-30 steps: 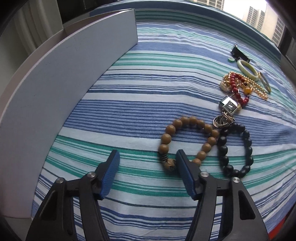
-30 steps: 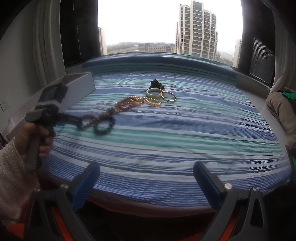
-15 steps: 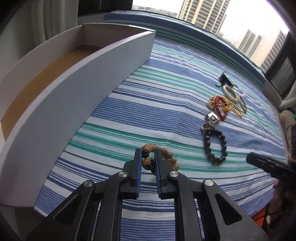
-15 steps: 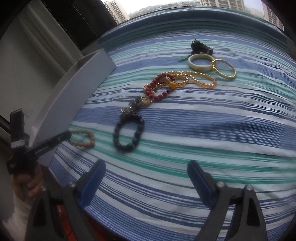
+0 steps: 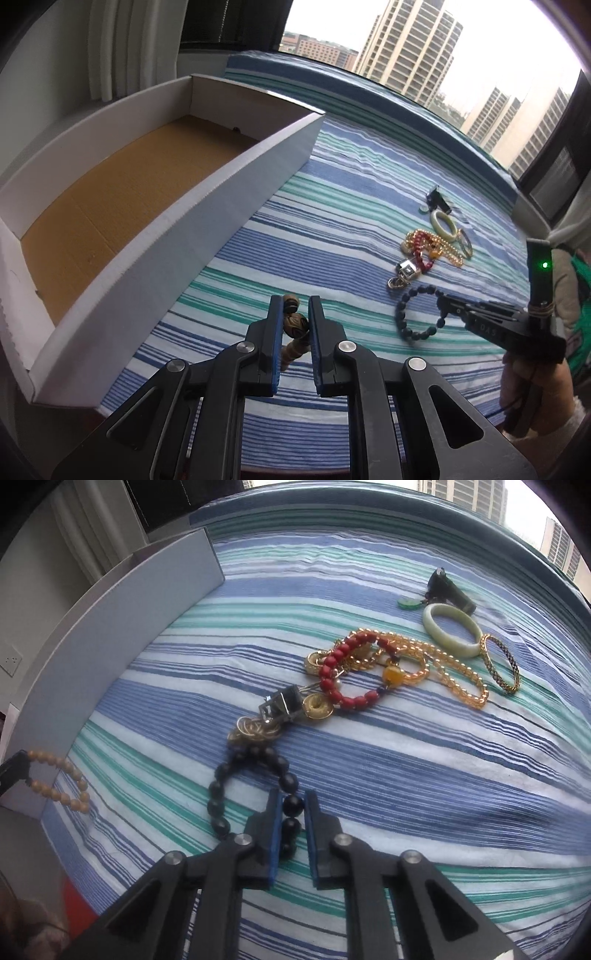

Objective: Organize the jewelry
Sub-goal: 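Carry both bracelets into the white box and open both tools to release them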

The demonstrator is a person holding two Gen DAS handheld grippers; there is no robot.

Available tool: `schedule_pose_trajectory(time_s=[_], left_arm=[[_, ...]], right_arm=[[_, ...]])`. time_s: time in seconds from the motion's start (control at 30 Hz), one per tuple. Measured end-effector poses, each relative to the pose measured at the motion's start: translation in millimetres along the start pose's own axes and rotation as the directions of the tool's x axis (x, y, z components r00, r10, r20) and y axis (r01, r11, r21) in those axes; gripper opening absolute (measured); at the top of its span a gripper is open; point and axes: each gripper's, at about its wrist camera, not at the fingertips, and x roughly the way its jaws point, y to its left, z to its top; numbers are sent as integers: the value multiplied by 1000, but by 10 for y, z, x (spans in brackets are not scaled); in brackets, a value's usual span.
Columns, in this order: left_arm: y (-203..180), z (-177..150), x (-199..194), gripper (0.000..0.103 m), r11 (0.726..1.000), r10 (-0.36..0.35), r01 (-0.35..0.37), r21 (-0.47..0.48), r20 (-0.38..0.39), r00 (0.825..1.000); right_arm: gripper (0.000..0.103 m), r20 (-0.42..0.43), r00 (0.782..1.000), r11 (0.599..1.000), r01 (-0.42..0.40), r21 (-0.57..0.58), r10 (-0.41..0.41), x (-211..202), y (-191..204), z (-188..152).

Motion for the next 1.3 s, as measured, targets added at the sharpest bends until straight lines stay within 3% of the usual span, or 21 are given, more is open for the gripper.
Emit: schedule_pose_trajectory(time_s=[0.2,0.37,0.53,0.7,0.87,0.97,1.13,1.2,1.27,1.3], left_arm=[[211,447,-636,11,998,70,-70,-2,125,990],[578,753,-837,11,976,217,-212,-48,185,958],[992,845,-684,11,910,414,-401,-102,172,894],[1299,764,-502,11,853,519,-503,-139,124,845],[1457,739,-418,11,831,553,-537,-149,103,827],[1511,733,-367,12,829,554,-538,-153,92,827],[1590,685,-219,12,826,553,-539,-162,54,831],[1640,654,-150,13,816,567,-555,-164,33,823],[1704,621,-99,22,799,590,-581,-157,19,807],[1726,604,-94,50,792,599,-591,-152,12,800]], right_arm=[[12,140,986,987,-65,-144,85,-831,533,464],[12,201,954,950,-167,-264,224,-1137,1151,961],[12,193,914,891,-270,-364,356,-1018,1961,1336],[12,120,897,842,-344,-415,425,-510,2661,1520],[12,53,901,825,-368,-428,430,-80,3075,1574],[12,29,910,820,-359,-445,414,138,3191,1587],[12,5,938,837,-306,-454,346,420,3211,1551],[12,3,952,849,-272,-452,307,538,3162,1548],[14,2,969,863,-220,-455,248,634,3091,1540],[15,0,975,869,-198,-454,222,678,3051,1533]])
